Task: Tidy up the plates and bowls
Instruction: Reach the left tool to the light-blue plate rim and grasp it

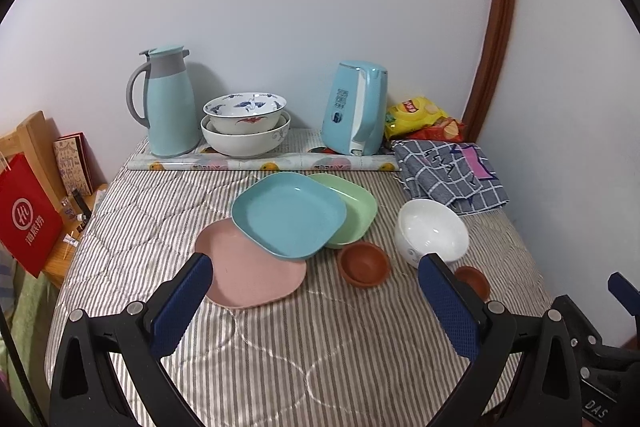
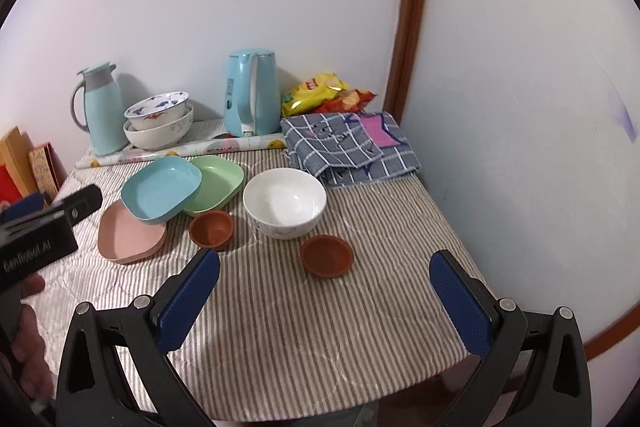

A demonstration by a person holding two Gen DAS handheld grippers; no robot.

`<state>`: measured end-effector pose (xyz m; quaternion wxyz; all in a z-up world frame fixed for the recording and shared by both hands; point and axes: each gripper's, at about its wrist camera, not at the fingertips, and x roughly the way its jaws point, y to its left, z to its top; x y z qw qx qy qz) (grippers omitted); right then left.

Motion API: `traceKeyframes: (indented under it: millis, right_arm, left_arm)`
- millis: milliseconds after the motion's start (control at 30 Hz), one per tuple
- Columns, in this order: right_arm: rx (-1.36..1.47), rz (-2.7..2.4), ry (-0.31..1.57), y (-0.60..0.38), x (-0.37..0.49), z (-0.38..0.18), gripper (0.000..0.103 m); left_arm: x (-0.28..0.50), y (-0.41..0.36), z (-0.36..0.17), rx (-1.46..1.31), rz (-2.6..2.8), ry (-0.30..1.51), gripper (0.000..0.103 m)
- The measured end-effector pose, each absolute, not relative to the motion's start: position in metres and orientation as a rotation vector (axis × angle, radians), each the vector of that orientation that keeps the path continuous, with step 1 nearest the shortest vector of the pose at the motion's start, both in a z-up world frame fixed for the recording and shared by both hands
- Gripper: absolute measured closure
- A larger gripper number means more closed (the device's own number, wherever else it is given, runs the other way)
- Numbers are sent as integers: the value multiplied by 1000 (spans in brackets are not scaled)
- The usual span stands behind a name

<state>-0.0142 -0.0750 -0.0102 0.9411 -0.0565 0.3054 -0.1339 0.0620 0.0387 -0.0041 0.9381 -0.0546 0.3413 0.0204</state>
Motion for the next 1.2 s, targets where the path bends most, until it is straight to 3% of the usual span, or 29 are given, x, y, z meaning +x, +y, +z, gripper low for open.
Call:
traceKeyframes:
  millis: [500,700,1033,1200]
  right_arm:
    - [-43,-149,732,-55,68,-41,0]
    - [51,-53,745,-50,101,-42,4]
    - [67,-6,833,-33,155,-74,32]
    - [62,-8,883,-28,178,-92,48]
  left_arm:
    - [132,85,-38,-145,86,782,1]
    - [157,105,-53,-155,93,813,8]
    - [192,131,-73,-174,83,844,29]
    - [212,136,-82,-159,84,851,35]
